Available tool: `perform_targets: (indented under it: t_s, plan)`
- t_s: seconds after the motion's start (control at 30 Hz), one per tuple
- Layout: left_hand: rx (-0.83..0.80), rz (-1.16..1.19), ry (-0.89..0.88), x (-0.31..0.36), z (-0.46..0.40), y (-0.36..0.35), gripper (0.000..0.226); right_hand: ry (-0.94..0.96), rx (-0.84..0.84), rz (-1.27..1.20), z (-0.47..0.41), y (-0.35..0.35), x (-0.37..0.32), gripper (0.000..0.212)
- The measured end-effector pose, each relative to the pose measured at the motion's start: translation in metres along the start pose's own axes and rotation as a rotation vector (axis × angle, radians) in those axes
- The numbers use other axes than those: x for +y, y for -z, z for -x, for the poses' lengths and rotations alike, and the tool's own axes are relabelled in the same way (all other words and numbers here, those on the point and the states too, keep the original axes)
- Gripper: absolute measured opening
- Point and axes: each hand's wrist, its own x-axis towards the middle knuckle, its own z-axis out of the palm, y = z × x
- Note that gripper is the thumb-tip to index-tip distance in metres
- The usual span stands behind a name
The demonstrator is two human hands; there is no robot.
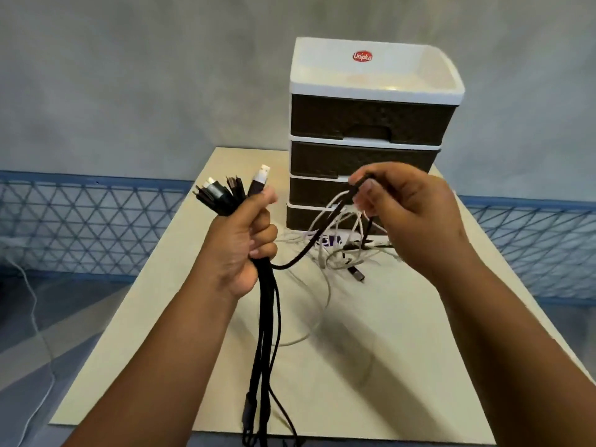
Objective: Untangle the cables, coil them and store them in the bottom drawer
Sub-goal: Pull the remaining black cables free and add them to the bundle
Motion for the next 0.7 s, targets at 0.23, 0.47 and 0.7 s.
perform_targets:
  t_s: [0.23, 0.47, 0.7]
  plan:
    - [-0.149, -0.207, 0.047, -0.022, -0.001, -0.036, 0.017, 0.158, -0.074, -0.064, -0.04, -0.006, -0.035, 0.02]
    - [0.102, -0.244, -0.014, -0.034, -0.014, -0.042, 0.013, 0.125, -0.163, -0.207, -0.044, -0.008, -0.032, 0.019]
    - [0.113, -0.166, 0.056, -0.035, -0.016, -0.024, 0.027, 0.088, 0.102, 0.139, -0.043, -0.005, 0.012, 0.015]
